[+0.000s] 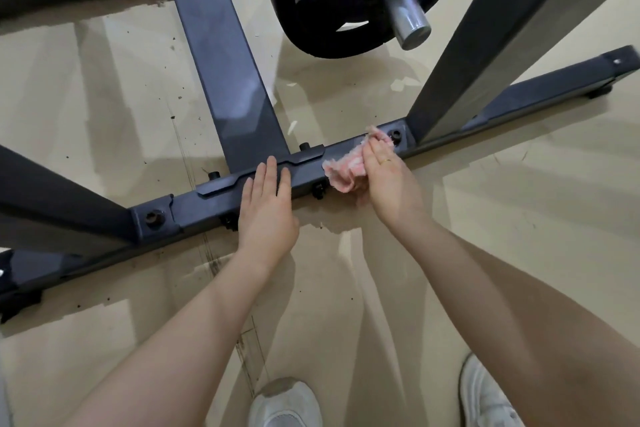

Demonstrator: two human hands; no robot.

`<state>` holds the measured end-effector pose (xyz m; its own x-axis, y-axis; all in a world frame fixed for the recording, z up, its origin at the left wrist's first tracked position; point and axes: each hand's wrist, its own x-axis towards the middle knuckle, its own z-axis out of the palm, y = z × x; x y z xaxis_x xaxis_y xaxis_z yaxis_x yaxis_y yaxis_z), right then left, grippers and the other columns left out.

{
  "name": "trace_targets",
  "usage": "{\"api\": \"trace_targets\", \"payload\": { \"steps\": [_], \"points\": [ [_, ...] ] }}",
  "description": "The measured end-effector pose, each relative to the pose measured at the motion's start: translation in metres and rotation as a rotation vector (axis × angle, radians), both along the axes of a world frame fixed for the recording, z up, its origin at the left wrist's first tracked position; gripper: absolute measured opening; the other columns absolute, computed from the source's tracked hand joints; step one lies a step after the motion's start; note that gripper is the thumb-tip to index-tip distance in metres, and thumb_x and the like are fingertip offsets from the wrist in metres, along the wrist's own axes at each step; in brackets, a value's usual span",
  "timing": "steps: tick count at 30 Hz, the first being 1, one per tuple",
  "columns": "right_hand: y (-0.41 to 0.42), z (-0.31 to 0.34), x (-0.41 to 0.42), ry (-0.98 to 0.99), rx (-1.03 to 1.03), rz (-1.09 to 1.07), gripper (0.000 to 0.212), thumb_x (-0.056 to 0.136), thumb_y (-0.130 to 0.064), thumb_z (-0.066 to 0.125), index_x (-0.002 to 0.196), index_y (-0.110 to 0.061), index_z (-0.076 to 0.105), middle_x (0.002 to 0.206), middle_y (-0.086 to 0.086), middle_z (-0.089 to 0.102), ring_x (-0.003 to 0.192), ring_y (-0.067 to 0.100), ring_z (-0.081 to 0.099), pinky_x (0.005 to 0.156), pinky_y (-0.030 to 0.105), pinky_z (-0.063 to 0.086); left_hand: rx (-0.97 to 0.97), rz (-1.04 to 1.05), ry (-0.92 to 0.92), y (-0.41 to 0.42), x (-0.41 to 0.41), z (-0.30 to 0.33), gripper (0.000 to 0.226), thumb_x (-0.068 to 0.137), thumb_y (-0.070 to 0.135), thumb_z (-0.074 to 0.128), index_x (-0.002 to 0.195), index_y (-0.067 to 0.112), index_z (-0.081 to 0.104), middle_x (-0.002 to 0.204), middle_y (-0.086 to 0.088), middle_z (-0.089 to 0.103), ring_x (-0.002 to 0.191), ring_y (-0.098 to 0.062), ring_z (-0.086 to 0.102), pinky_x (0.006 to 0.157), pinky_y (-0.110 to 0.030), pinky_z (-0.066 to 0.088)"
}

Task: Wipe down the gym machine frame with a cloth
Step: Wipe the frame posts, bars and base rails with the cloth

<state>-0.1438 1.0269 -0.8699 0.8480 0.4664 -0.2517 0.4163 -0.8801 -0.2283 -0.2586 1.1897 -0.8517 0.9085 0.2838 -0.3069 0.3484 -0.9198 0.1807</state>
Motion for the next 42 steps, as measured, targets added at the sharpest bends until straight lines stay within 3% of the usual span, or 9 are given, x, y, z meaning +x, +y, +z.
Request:
{"api": "trace_targets", "payload": {
  "steps": [7, 12, 16, 21, 26, 29, 32, 37, 42],
  "points": [
    [-0.026, 0.058, -0.018, 0.212, 0.244, -0.454, 0.031, 0.102, -0.011, 0.036, 0.127, 0.001, 0.049, 0.116, 0.019, 0.058, 0.106, 0.028, 0.057, 0.075, 0.022, 0.042, -0.093, -0.173, -0.095, -0.024, 0.013, 0.011, 0.072, 0.089, 0.012, 0.045, 0.149, 0.005, 0.008, 0.158, -0.012, -0.004, 0.146, -0.025, -0.004, 0.117, -0.035, 0.001],
    [-0.064, 0.058, -0.007, 0.184, 0.403, -0.719, 0.034, 0.101, -0.027, 0.039, 0.116, -0.004, 0.059, 0.109, 0.014, 0.064, 0.104, 0.031, 0.060, 0.089, 0.037, 0.047, -0.161, -0.313, -0.104, -0.041, 0.033, 0.021, 0.073, 0.091, 0.014, 0.047, 0.151, 0.010, 0.005, 0.159, -0.006, -0.002, 0.146, -0.020, -0.003, 0.118, -0.031, 0.001],
    [-0.082, 0.040, 0.012, 0.195, 0.659, -0.908, 0.030, 0.102, -0.026, 0.034, 0.110, -0.014, 0.060, 0.098, 0.005, 0.064, 0.092, 0.020, 0.062, 0.073, 0.022, 0.052, -0.229, -0.326, -0.191, -0.056, 0.050, 0.025, 0.071, 0.088, 0.011, 0.053, 0.149, 0.006, 0.017, 0.158, -0.009, 0.011, 0.146, -0.022, 0.009, 0.116, -0.028, 0.007],
    [-0.119, 0.036, 0.053, 0.229, 0.793, -1.024, 0.030, 0.104, -0.026, 0.031, 0.114, -0.025, 0.059, 0.099, -0.005, 0.060, 0.090, 0.013, 0.059, 0.082, 0.029, 0.053, -0.548, 0.073, -0.117, -0.106, 0.086, 0.029, 0.075, 0.092, 0.017, 0.053, 0.151, 0.014, 0.007, 0.156, 0.000, 0.019, 0.140, -0.016, 0.026, 0.097, -0.012, 0.027],
    [-0.163, 0.044, 0.114, 0.294, 0.893, -0.907, 0.029, 0.102, -0.035, 0.037, 0.101, -0.018, 0.060, 0.104, 0.005, 0.067, 0.094, 0.019, 0.063, 0.092, 0.039, 0.051, -0.827, 0.534, -0.312, -0.158, 0.134, 0.031, 0.071, 0.090, 0.017, 0.060, 0.148, 0.015, 0.020, 0.116, 0.007, 0.050, 0.114, -0.015, 0.052, 0.082, -0.020, 0.042],
    [-0.180, 0.055, 0.151, 0.216, 0.854, -0.770, 0.037, 0.103, -0.039, 0.035, 0.111, -0.014, 0.062, 0.111, 0.006, 0.065, 0.104, 0.021, 0.061, 0.095, 0.039, 0.048, -0.804, 0.673, -0.429, -0.183, 0.149, 0.031, 0.060, 0.090, 0.018, 0.059, 0.142, 0.022, 0.030, 0.122, 0.007, 0.053, 0.107, -0.011, 0.054, 0.080, -0.014, 0.042],
    [-0.196, 0.059, 0.185, 0.086, 0.688, -0.501, 0.033, 0.105, -0.031, 0.031, 0.119, -0.016, 0.057, 0.130, 0.010, 0.053, 0.113, 0.022, 0.056, 0.094, 0.031, 0.044, -0.772, 0.882, -0.516, -0.212, 0.158, 0.032, 0.071, 0.089, 0.018, 0.061, 0.147, 0.023, 0.019, 0.136, 0.006, 0.047, 0.121, -0.017, 0.049, 0.091, -0.020, 0.035],
    [-0.190, 0.039, 0.205, 0.118, 0.357, 0.261, 0.033, 0.102, -0.030, 0.039, 0.126, -0.027, 0.062, 0.146, 0.001, 0.042, 0.131, 0.025, 0.040, 0.110, 0.043, 0.030, -0.665, 1.218, -0.402, -0.248, 0.182, 0.016, 0.082, 0.092, 0.020, 0.056, 0.151, 0.019, -0.001, 0.157, 0.002, 0.016, 0.140, -0.020, 0.027, 0.109, -0.029, 0.023],
    [-0.152, 0.020, 0.210, 0.372, 0.246, 0.571, 0.043, 0.106, -0.035, 0.019, 0.134, -0.023, 0.049, 0.144, 0.000, 0.045, 0.136, 0.021, 0.034, 0.111, 0.037, 0.021, -0.447, 1.149, -0.183, -0.267, 0.190, -0.004, 0.069, 0.098, 0.019, 0.043, 0.150, 0.011, 0.000, 0.159, -0.002, -0.007, 0.146, -0.015, 0.000, 0.114, -0.027, 0.007]
  ]
}}
